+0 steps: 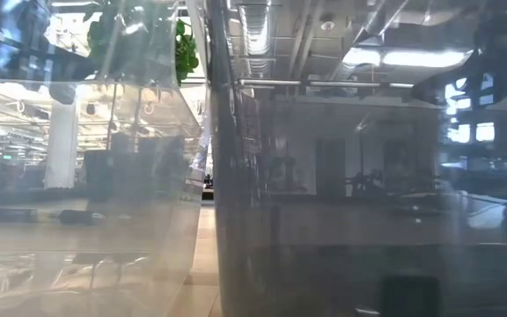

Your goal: Sort pens & pencils

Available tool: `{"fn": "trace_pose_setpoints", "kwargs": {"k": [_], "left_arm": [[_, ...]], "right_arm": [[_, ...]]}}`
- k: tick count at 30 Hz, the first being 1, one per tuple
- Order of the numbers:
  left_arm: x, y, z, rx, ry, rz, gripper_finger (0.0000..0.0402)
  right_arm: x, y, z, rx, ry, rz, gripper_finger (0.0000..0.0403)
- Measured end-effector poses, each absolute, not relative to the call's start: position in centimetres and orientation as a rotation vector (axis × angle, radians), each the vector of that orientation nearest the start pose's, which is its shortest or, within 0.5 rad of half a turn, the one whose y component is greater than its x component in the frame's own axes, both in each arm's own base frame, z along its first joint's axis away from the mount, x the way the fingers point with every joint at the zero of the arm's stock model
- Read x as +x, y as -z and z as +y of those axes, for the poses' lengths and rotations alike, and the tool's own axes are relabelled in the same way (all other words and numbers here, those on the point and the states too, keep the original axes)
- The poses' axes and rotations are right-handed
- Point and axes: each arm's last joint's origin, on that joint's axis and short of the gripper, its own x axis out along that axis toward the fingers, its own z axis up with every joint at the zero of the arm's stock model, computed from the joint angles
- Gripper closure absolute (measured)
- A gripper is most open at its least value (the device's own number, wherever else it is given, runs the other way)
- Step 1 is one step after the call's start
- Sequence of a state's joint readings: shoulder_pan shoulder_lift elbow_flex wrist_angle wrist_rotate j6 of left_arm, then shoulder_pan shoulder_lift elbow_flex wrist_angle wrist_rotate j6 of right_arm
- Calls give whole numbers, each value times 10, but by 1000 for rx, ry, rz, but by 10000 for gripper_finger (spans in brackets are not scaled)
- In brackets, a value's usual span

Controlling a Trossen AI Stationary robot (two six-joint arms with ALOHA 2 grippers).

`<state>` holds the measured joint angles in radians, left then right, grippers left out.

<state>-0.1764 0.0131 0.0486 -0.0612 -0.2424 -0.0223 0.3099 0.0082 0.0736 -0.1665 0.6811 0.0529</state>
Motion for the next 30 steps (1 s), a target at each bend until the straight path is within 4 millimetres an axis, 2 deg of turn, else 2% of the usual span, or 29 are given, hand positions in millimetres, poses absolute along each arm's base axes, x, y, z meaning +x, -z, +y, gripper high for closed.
{"fn": "trace_pose_setpoints", "kwargs": {"k": [30], "left_arm": [[94, -173, -10, -18, -66, 20, 345]], "right_arm": [[88, -173, 9, 56, 374, 63, 280]]}}
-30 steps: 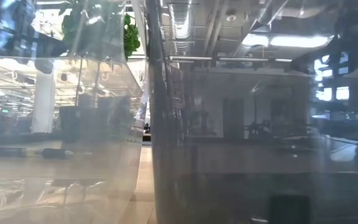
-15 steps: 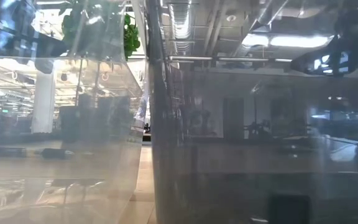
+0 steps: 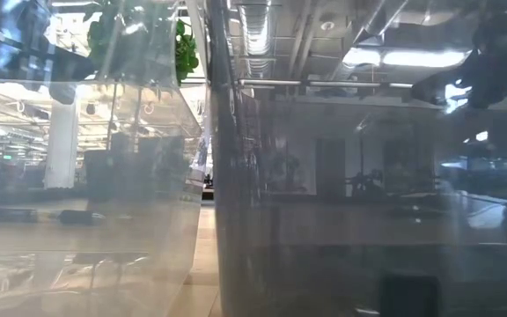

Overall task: Sort pens & pencils
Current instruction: Put the right black pen into the black bin

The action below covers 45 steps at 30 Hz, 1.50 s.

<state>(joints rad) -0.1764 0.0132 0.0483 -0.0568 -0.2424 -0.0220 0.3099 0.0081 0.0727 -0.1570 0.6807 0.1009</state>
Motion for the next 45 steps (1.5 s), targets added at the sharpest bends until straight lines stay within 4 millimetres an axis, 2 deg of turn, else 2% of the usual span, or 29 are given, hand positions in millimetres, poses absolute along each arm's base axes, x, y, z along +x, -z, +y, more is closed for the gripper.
{"fn": "trace_pose_setpoints", "kwargs": {"k": [16, 19, 25, 29, 34, 39, 45], "left_arm": [[94, -174, -10, -33, -72, 18, 345], [94, -174, -10, -42, -73, 17, 345], [94, -174, -10, -37, -73, 18, 345], [94, -174, -10, -35, -73, 18, 345], [94, -174, -10, -34, -73, 18, 345], [94, -174, -10, -34, -73, 17, 345], [94, -174, -10, -31, -73, 18, 345]], "right_arm": [[88, -174, 9, 59, 379, 48, 276], [88, -176, 9, 66, 379, 31, 252], [88, -178, 8, 54, 395, 18, 166], [84, -195, 7, 50, 393, 22, 137], [80, -229, 5, 119, 419, 74, 132], [85, -255, 5, 193, 503, 328, 132], [98, -273, 5, 428, 761, 723, 132]]}}
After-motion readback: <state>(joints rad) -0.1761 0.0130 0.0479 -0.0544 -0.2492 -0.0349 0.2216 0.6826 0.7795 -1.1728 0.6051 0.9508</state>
